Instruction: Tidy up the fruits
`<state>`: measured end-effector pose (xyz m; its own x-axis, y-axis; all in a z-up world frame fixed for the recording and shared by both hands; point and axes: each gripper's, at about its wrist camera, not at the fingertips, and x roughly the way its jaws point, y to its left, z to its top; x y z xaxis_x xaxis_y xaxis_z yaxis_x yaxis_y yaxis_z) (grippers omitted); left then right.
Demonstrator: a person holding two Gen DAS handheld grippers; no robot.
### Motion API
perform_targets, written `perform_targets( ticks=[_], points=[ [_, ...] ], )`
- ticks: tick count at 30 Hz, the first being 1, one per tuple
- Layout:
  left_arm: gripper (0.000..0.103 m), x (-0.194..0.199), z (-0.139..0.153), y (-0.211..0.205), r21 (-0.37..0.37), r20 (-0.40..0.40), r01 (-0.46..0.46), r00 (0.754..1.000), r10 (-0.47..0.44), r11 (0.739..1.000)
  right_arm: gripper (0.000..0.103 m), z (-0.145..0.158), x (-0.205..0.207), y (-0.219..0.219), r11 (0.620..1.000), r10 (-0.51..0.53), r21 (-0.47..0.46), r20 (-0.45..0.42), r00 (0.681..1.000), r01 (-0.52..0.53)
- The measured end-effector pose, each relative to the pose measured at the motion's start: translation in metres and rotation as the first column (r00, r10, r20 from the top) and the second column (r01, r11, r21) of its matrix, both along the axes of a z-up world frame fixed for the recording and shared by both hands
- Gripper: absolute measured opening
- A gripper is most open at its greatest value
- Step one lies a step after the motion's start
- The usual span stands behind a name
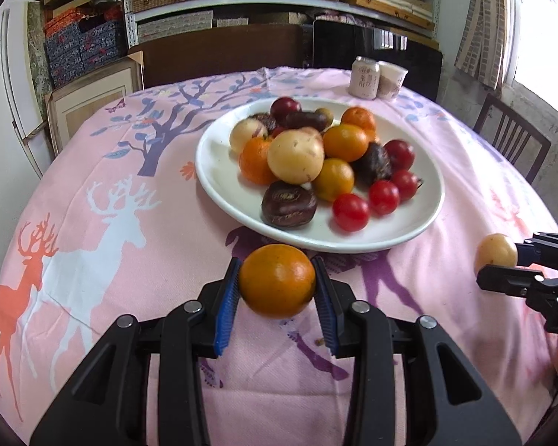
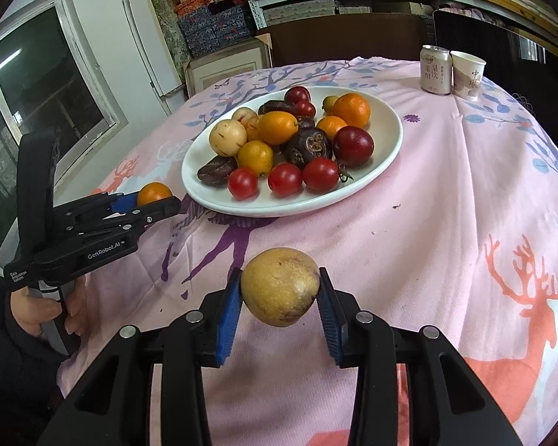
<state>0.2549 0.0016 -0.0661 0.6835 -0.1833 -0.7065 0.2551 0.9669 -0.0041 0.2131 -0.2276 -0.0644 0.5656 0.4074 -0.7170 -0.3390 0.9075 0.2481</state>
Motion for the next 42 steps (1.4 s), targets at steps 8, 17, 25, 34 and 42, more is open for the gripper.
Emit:
perform_targets(
  ticks=[8,17,25,34,42],
  points=[
    [0.037,-0.006,0.048,-0.015,-0.014,0.099,0.045,0.994,-0.043,0.999,0.039,0.048,0.006,-0.020,0.999,-0.043,-0.007,0.149,0.988,0.045],
    [0.037,0.086,0.063,-0.030,-0.071,0.035,0.007,0.999,-0.005,0.997,0.040,0.079,0.092,-0.009,0.995,-0.099,0.021,0.302,0.948,0.098],
    [0.046,0.138,0.039,-0.037,-0.065,-0.037,-0.013,0.999,0.011,0.998,0.052,0.049,0.160,0.023,0.998,-0.041,-0.034,0.244,0.969,0.051],
    [0.096,0.110,0.050,-0.010,-0.081,-0.019,-0.091,0.996,0.089,0.993,0.079,0.060,0.121,0.000,0.996,-0.088,0.018,0.237,0.968,0.086],
    [0.098,0.028,0.036,-0.008,-0.020,-0.083,-0.110,0.991,0.108,0.994,0.099,0.053,0.038,-0.030,0.989,-0.141,-0.019,0.200,0.970,0.147]
  ],
)
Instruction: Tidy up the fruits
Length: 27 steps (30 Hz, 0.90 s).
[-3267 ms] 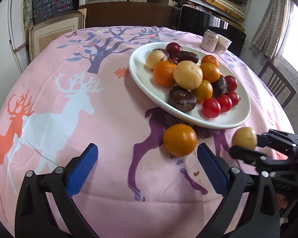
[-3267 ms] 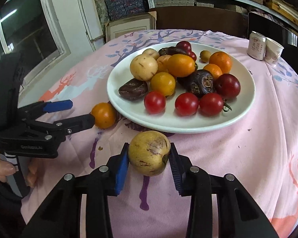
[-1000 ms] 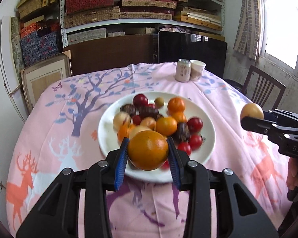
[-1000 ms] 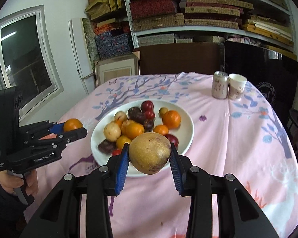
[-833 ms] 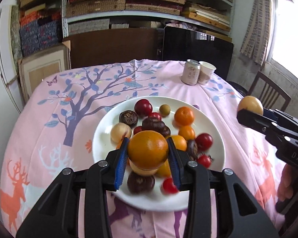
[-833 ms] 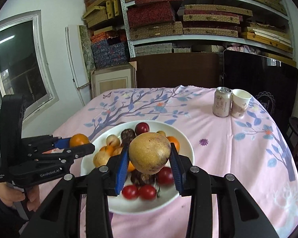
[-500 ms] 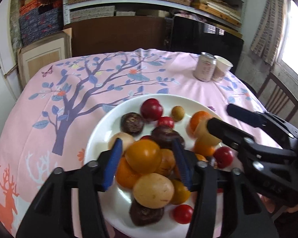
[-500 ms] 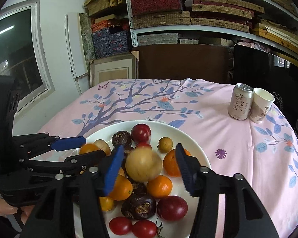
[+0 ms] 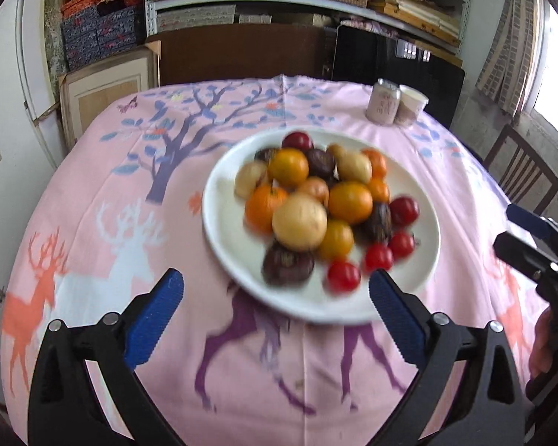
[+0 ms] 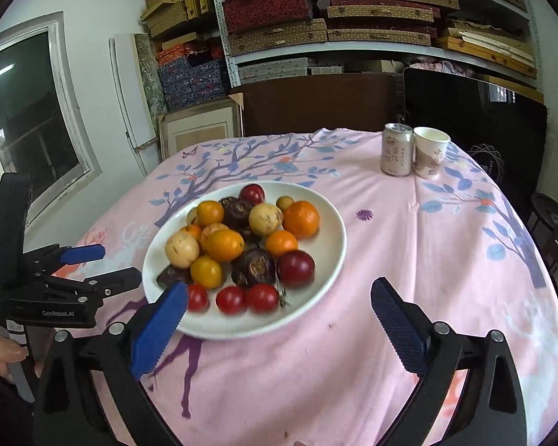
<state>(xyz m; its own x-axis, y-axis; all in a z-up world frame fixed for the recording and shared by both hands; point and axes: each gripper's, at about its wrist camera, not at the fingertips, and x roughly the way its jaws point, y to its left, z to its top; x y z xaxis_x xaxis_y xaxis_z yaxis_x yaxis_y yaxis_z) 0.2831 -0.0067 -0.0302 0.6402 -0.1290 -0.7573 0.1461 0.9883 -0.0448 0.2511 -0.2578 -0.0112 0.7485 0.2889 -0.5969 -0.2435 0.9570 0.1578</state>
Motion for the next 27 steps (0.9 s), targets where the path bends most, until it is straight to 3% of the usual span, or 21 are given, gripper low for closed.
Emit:
perform_targets(
  ticks=[6,11,19,27],
  points=[
    [0.098,-0.065,-0.003,0.005,-0.010,0.015,-0.052,0.999,0.052,0.999,0.099,-0.020,-0.053,-0.018,0.997,-0.078,-0.007,-0.067,0.995,0.078],
    [0.098,-0.117,0.012,0.003,0.034,0.057,-0.074,0.996,0.072,0.997,0.099,-0.021,-0.098,-0.019,0.996,-0.090,-0.026,-0.066,0.994,0.089],
    [0.098,-0.211,0.051,0.005,0.019,0.169,-0.094,0.982,0.089,0.995,0.099,0.013,-0.193,-0.010,0.995,-0.078,-0.061,0.051,0.996,0.081],
    [0.098,-0.294,0.067,-0.004,0.004,0.229,-0.076,0.971,0.073,0.997,0.099,0.045,-0.287,-0.006,0.989,-0.120,-0.064,0.169,0.978,0.132]
  ],
)
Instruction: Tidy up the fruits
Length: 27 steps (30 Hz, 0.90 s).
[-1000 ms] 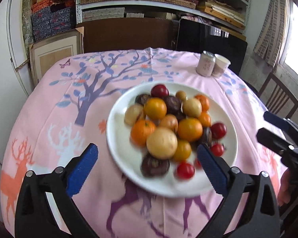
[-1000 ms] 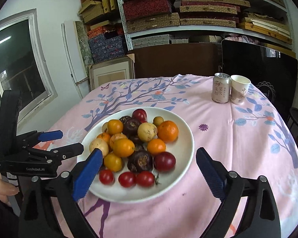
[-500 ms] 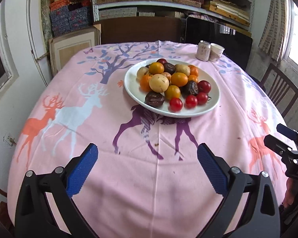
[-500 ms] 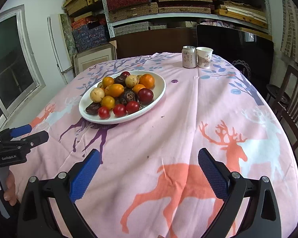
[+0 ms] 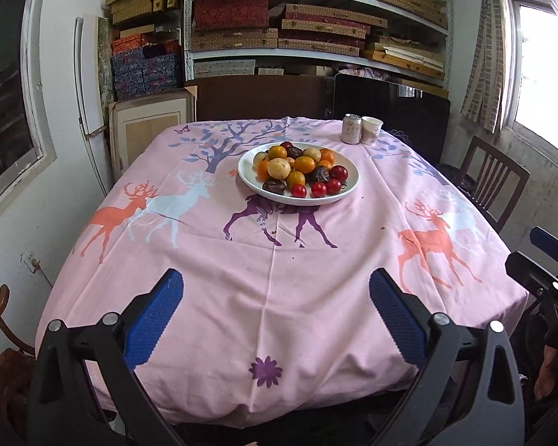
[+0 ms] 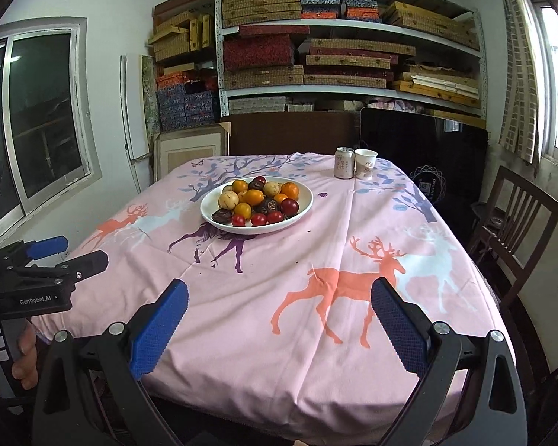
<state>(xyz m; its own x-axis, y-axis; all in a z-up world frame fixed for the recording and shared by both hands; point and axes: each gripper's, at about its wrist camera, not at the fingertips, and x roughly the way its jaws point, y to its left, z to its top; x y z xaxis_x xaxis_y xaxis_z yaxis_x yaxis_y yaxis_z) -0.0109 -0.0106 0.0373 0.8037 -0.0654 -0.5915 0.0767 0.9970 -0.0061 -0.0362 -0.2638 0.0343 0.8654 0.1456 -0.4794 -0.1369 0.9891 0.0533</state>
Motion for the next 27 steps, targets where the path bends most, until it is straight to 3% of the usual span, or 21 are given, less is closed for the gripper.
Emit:
perform_targets(
  ticks=[5,27],
  points=[
    [0.098,-0.026,0.010,-0.010,0.064,0.067,-0.028,0.998,0.023,0.998,0.099,0.005,-0.025,0.002,0.997,-0.061,-0.046,0.076,0.995,0.065],
    [0.098,-0.022,0.005,-0.006,0.043,0.040,-0.035,0.999,0.034,0.998,0.099,-0.001,-0.027,-0.005,0.998,-0.062,-0.015,0.030,0.998,0.063]
  ],
)
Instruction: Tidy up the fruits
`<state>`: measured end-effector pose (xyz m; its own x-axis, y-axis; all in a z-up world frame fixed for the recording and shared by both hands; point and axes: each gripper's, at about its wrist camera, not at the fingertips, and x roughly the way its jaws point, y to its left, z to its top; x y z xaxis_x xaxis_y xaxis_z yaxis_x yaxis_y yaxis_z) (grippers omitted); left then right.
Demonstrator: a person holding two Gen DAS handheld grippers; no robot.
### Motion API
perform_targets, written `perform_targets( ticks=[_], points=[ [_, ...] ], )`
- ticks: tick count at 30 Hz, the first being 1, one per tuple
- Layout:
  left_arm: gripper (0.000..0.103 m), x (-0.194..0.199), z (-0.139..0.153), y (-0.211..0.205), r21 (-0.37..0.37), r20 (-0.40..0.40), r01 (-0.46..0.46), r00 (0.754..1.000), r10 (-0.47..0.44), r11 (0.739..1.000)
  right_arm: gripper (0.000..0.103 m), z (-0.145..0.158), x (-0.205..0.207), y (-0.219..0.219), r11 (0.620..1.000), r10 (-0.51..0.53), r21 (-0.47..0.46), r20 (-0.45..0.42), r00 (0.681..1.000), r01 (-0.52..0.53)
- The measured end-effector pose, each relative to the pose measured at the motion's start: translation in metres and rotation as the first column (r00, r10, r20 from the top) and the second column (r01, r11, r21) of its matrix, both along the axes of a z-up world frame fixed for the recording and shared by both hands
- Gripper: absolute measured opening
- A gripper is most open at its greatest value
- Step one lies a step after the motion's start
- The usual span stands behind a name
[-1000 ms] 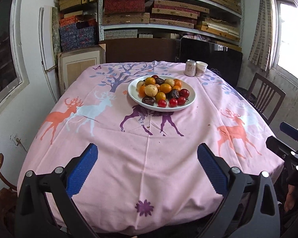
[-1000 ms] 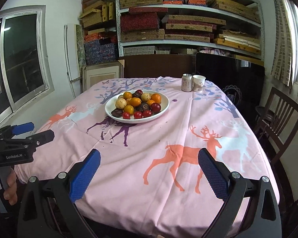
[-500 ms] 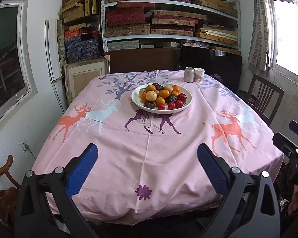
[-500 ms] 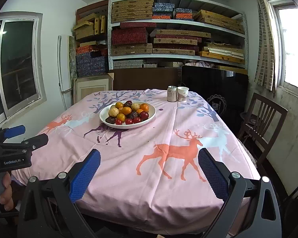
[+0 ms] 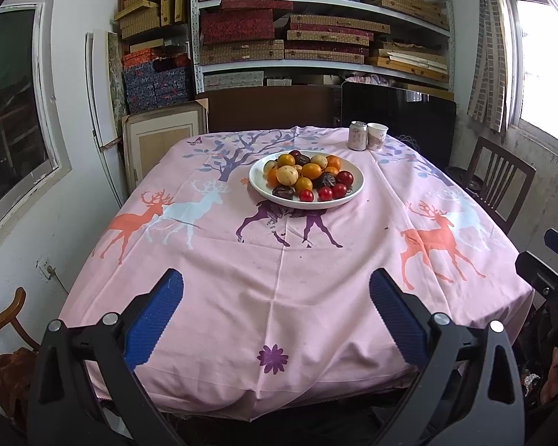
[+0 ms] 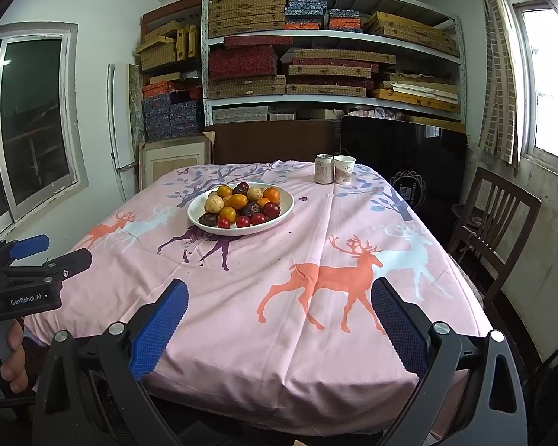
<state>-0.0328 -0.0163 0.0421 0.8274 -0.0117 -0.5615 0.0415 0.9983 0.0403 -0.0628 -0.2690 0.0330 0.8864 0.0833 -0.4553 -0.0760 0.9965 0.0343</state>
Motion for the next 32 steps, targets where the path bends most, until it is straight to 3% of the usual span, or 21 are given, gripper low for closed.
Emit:
perform_targets(
  ticks=[18,32],
  points=[
    [0.098,-0.0050,0.0035,-0.0023,0.032,0.044,-0.002,0.999,0.001,0.999,0.099,0.0007,-0.0010,0.0008,1.000,0.006,0.001,-0.008,1.000,-0.006],
    [0.098,-0.0029,0.0035,0.0075,0.008,0.033,-0.024,0.999,0.023,1.000,0.099,0.0001,-0.0006,0.0007,1.000,0.004,0.003,-0.010,1.000,-0.004]
  ],
)
